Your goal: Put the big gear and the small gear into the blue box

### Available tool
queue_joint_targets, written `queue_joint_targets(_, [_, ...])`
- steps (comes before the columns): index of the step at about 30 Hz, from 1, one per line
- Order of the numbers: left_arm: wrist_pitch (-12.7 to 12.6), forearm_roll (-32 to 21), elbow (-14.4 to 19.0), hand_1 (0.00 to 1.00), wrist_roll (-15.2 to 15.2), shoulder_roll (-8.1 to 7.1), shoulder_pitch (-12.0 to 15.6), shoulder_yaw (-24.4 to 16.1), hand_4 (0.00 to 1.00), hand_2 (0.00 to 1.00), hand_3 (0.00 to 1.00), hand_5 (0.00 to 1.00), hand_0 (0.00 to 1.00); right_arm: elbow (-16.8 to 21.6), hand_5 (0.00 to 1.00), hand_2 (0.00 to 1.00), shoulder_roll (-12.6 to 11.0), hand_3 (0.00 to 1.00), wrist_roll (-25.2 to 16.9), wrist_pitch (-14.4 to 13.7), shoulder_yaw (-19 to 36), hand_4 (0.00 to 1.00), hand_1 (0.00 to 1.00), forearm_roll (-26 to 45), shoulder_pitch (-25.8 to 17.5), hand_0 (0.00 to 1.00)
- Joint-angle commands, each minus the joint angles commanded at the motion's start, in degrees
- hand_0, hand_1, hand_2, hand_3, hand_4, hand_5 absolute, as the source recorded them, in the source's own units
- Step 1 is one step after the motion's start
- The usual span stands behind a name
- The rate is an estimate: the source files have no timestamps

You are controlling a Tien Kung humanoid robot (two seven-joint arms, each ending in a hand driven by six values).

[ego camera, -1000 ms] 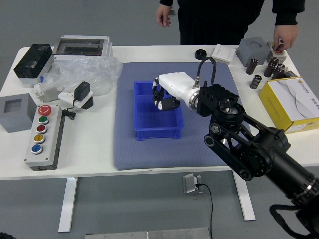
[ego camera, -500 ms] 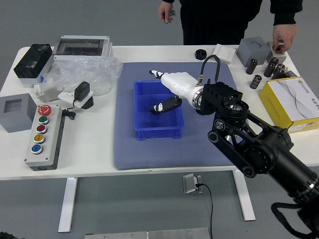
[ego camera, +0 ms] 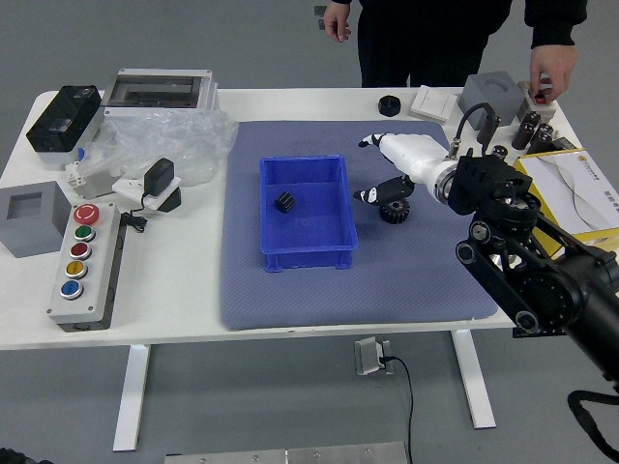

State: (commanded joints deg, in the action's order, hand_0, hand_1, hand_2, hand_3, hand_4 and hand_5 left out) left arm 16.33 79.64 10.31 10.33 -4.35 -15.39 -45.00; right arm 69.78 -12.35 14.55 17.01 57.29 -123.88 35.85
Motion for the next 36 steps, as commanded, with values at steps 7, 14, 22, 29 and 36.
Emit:
queue_joint_targets(7, [0.0, 0.0, 0.0, 0.870, 0.0, -0.05, 0.0, 0.0, 0.829, 0.868, 0.846, 0.524, 0.889, -3.4, 0.400, 0.823, -0.5, 0.685, -0.1, 0.1, -1.5, 0.808, 0.702, 0.4, 0.5, 0.741])
queue_joint_targets(14, [0.1, -0.1, 0.0, 0.868, 0.0, 0.03, 0.0, 0.0, 0.829, 0.867, 0.846, 0.525, 0.889, -6.6, 0.400, 0.806, -0.1, 0.702, -0.2, 0.4, -2.7, 0.807, 0.659, -0.8, 1.2, 0.715])
queue_joint_targets(22, [0.2, -0.3, 0.0, 0.868, 0.0, 0.08, 0.0, 0.3, 0.829, 0.866, 0.844, 0.523, 0.888, -9.3, 0.375, 0.797, 0.4, 0.816, -0.6, 0.3, -4.2, 0.793, 0.691, -1.7, 2.1, 0.753])
queue_joint_targets(29, [0.2, -0.1, 0.0, 0.867, 0.1, 0.13, 0.1, 0.4, 0.829, 0.865, 0.844, 0.525, 0.888, -10.4, 0.360, 0.816, 0.7, 0.854, -0.5, 0.4, -4.8, 0.782, 0.733, -2.4, 2.6, 0.771])
queue_joint_targets(36, [0.2, 0.1, 0.0, 0.867, 0.0, 0.11, 0.1, 0.4, 0.829, 0.865, 0.842, 0.525, 0.888, -11.1, 0.338, 0.833, 1.1, 0.862, -0.5, 0.6, -5.1, 0.764, 0.753, -2.8, 3.0, 0.783])
